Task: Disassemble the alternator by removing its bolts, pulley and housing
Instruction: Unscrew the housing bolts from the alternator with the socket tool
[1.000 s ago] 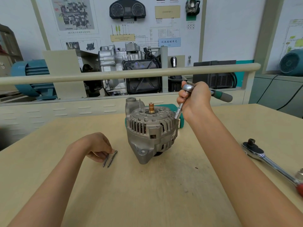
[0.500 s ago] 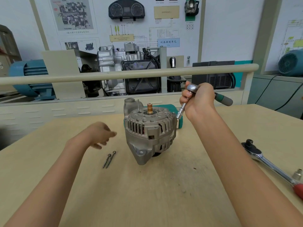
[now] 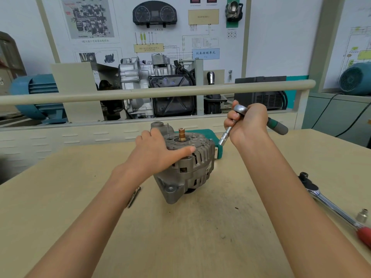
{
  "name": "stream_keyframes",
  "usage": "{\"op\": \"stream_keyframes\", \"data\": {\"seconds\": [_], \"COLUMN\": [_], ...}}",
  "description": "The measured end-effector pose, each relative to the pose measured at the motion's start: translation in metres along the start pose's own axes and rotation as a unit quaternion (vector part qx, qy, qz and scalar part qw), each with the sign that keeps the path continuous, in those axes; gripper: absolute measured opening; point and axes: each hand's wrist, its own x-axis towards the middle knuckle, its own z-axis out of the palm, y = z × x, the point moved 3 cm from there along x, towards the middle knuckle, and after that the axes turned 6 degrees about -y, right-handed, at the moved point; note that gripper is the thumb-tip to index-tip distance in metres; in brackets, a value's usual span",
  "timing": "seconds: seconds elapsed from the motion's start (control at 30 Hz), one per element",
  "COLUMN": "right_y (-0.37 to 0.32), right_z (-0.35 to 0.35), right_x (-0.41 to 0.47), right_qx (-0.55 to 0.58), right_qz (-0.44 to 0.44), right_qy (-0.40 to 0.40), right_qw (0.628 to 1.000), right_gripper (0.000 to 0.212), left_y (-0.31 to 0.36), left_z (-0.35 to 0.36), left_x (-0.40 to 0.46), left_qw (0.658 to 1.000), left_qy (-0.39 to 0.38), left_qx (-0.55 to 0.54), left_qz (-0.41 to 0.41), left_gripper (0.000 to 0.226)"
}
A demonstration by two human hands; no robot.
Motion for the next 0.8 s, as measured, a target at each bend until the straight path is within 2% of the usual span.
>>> {"op": "stream_keyframes", "data": {"seconds": [0.27,0.43,0.57,0.8], "right_y": [0.004,0.004,0.007,0.006], "right_z": [0.0,-0.001,-0.001,0.001], "right_x": [0.001,0.004,0.005,0.002], "right_qx": [0.002,0.013,0.002,0.009], "right_qz": [0.008,0.012,0.016,0.014], "right_qy": [-0.011,-0.028,-0.033,-0.021], "right_qw": [1.0,0.999,0.999,1.0], "right_gripper": [0.033,0.034,0.032,0.032], "left_y": [-0.001,0.009,0.015,0.003], "left_z": [0.0,0.012,0.017,0.008], "left_x": [0.003,-0.006,-0.008,0.002], "left_qw": [0.996,1.0,1.0,0.995], "left_qy": [-0.072,-0.017,0.017,-0.065], "left_qx": [-0.041,-0.019,-0.003,-0.048], "left_qz": [0.018,-0.002,0.013,0.058], "left_gripper": [0.087,0.1,0.092,0.085]}}
